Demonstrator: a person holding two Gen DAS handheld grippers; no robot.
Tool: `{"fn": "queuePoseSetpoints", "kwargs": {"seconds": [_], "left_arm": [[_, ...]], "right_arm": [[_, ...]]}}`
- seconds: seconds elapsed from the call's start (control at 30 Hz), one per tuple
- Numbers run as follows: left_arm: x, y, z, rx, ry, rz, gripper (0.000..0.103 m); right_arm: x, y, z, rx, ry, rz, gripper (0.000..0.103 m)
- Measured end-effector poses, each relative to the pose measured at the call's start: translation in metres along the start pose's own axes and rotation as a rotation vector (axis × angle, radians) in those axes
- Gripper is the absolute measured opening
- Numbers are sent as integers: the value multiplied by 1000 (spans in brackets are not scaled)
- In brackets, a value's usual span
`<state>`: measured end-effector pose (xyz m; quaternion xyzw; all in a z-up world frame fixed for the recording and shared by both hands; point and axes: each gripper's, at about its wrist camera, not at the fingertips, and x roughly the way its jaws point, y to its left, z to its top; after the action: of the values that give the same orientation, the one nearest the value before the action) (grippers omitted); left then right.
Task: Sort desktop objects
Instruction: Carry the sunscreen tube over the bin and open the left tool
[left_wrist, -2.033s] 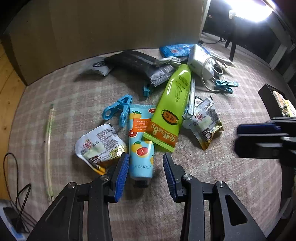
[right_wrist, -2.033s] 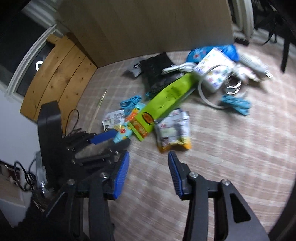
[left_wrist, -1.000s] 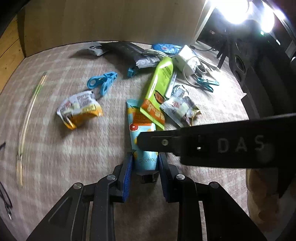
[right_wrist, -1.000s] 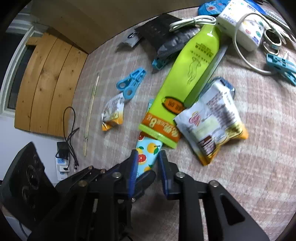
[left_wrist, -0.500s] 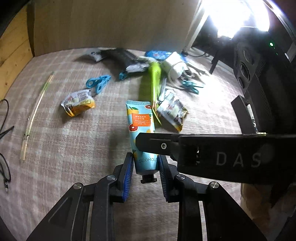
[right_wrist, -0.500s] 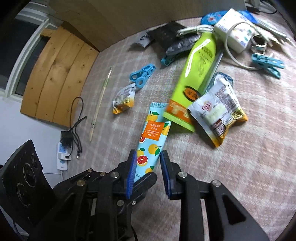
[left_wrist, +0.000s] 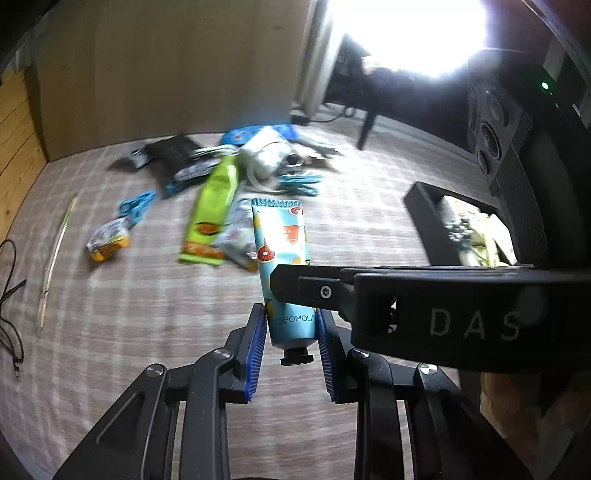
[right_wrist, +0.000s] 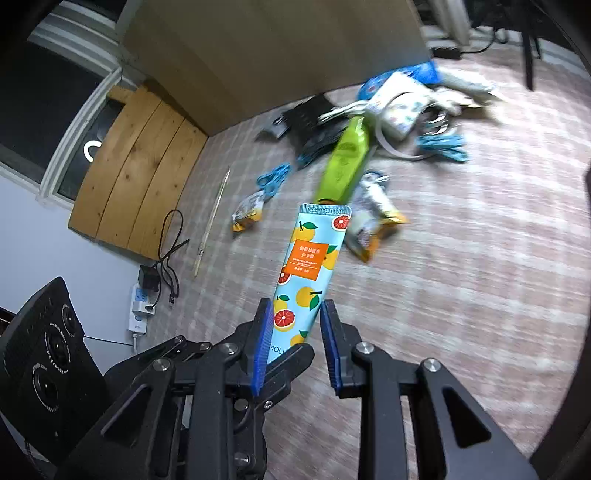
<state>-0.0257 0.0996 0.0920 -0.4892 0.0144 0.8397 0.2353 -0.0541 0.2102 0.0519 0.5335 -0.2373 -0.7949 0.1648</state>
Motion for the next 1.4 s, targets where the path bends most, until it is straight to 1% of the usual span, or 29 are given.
{"fn": "queuePoseSetpoints", "kwargs": {"seconds": [0.23,0.4,0.77,0.97,1.1,1.17,1.2,1.23,1.27,1.4], "left_arm": [[-2,-58,5,67,-13,-48,26],[3,-110,6,137,-9,-95,26],[19,-232,-1,322,30,-229,26],[26,-281,-8,405,54,-264,26],[30,-301,-13,437,71,-273,26],[30,-308,-15,442,74,-261,27],[29,-308,-15,437,73,-256,28],[28,-307,-13,426,74,-258,32],[28,-306,-11,420,70,-258,32],[24,-295,-4,406,50,-242,32]], "right_arm": [[-55,-32,-15,29,-74,-44,26],[-97,-61,-32,58,-132,-96,26],[-194,-150,-80,192,-253,-211,26],[-230,-190,-102,268,-298,-243,26],[-244,-208,-115,305,-312,-258,26],[-250,-213,-120,313,-319,-277,26],[-254,-215,-122,318,-330,-299,26],[-259,-218,-124,330,-346,-326,27],[-263,-221,-125,341,-357,-335,28],[-274,-225,-123,361,-384,-318,28]]}}
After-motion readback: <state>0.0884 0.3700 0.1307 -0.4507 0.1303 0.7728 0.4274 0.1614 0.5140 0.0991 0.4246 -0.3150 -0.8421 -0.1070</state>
